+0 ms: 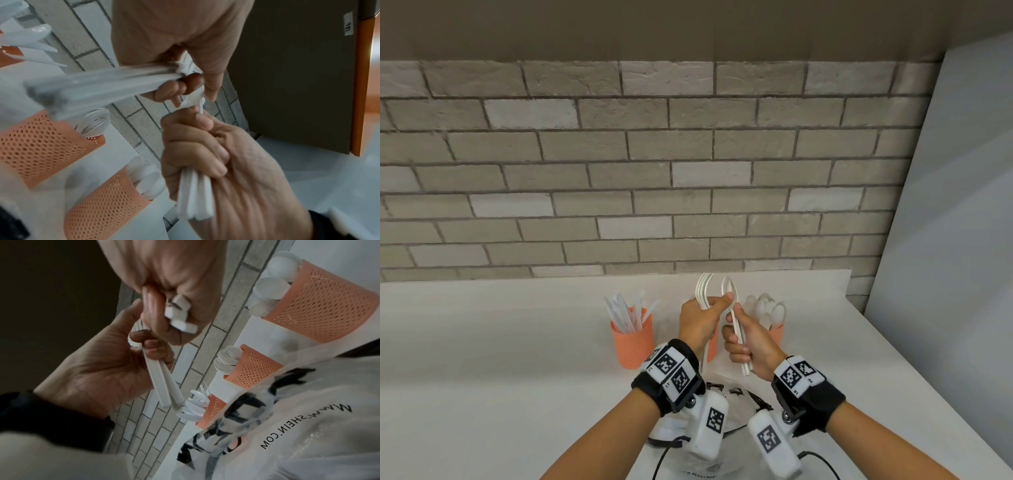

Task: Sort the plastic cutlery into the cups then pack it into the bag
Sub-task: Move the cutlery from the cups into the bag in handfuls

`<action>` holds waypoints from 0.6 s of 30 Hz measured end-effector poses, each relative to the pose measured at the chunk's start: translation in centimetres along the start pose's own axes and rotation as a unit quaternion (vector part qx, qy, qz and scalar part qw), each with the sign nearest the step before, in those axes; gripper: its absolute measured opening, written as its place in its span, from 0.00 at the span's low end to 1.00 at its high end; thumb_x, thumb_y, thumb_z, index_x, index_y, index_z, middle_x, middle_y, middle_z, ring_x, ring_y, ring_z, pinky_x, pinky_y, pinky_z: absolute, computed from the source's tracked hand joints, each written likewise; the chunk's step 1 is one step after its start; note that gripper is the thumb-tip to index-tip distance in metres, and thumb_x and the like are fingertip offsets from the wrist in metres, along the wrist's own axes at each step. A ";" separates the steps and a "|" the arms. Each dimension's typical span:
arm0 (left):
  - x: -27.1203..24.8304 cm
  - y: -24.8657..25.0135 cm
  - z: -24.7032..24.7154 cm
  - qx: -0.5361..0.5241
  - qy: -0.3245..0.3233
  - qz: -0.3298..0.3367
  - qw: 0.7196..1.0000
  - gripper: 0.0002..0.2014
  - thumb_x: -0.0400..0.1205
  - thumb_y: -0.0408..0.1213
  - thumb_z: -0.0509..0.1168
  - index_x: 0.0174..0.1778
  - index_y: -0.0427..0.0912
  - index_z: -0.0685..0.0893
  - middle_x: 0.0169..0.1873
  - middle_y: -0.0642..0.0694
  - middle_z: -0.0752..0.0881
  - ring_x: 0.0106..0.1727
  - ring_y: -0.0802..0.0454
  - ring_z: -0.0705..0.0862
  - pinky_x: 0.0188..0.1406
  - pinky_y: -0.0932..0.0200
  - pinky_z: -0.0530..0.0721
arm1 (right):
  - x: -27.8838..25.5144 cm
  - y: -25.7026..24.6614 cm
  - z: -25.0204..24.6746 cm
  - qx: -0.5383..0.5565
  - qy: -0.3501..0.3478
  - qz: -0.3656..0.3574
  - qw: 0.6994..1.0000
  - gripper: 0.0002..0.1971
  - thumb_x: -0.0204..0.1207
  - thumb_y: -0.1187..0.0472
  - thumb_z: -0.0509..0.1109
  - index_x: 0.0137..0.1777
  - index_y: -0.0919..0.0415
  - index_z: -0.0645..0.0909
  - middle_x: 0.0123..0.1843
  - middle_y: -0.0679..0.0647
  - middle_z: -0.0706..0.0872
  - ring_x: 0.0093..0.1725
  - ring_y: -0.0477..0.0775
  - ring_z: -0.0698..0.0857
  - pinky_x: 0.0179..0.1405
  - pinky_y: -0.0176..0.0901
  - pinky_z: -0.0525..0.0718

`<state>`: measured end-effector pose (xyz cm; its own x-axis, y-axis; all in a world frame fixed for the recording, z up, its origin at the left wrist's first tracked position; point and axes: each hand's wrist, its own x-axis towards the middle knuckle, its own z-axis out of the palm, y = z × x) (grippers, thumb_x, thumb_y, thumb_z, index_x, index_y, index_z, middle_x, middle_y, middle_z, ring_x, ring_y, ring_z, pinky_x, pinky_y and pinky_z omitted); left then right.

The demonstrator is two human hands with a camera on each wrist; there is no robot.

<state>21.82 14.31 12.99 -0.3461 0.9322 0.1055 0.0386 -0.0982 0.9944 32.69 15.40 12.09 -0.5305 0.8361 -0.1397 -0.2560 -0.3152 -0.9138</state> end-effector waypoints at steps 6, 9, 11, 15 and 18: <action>0.1 -0.2 0.5 0.009 -0.001 0.003 1.000 0.15 0.78 0.40 0.69 0.26 0.43 0.78 0.13 0.55 0.75 0.14 0.61 0.70 0.17 0.68 0.70 | -0.4 0.0 0.4 -0.091 0.007 -0.053 0.994 0.18 0.86 0.46 0.44 0.55 0.46 0.77 0.18 0.46 0.72 0.13 0.40 0.61 0.10 0.27 0.59; 0.1 -0.3 0.6 0.015 -0.018 0.006 1.000 0.12 0.80 0.40 0.67 0.31 0.41 0.79 0.19 0.51 0.77 0.16 0.59 0.71 0.18 0.67 0.71 | -0.4 0.0 0.5 -0.145 0.035 -0.086 0.985 0.18 0.87 0.49 0.44 0.47 0.47 0.75 0.17 0.45 0.75 0.13 0.42 0.64 0.12 0.29 0.64; 0.1 -0.4 0.6 0.024 -0.034 0.004 0.999 0.10 0.81 0.40 0.66 0.37 0.39 0.80 0.23 0.47 0.78 0.19 0.57 0.74 0.19 0.67 0.72 | -0.3 0.1 0.6 -0.179 0.058 -0.101 0.977 0.19 0.87 0.50 0.45 0.43 0.50 0.76 0.20 0.47 0.77 0.16 0.44 0.70 0.15 0.34 0.71; 0.7 -0.8 0.6 0.037 -0.041 -0.014 0.998 0.17 0.82 0.43 0.63 0.52 0.29 0.79 0.28 0.43 0.80 0.22 0.56 0.76 0.21 0.64 0.74 | 0.3 0.2 0.2 -0.255 0.107 -0.132 0.952 0.19 0.87 0.54 0.48 0.42 0.56 0.77 0.31 0.50 0.80 0.29 0.44 0.79 0.34 0.41 0.81; 1.3 -0.9 0.3 0.042 -0.016 -0.031 0.999 0.24 0.83 0.48 0.59 0.60 0.27 0.75 0.40 0.38 0.86 0.31 0.51 0.79 0.29 0.59 0.77 | 0.9 0.1 -0.7 -0.266 0.142 -0.139 0.943 0.18 0.86 0.54 0.50 0.40 0.56 0.77 0.29 0.50 0.76 0.27 0.45 0.77 0.31 0.36 0.77</action>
<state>21.61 15.74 12.28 -0.3198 0.9466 0.0419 0.0965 -0.0115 0.9953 32.74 16.42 11.57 -0.2451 0.9636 0.1065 0.1280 0.1410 -0.9817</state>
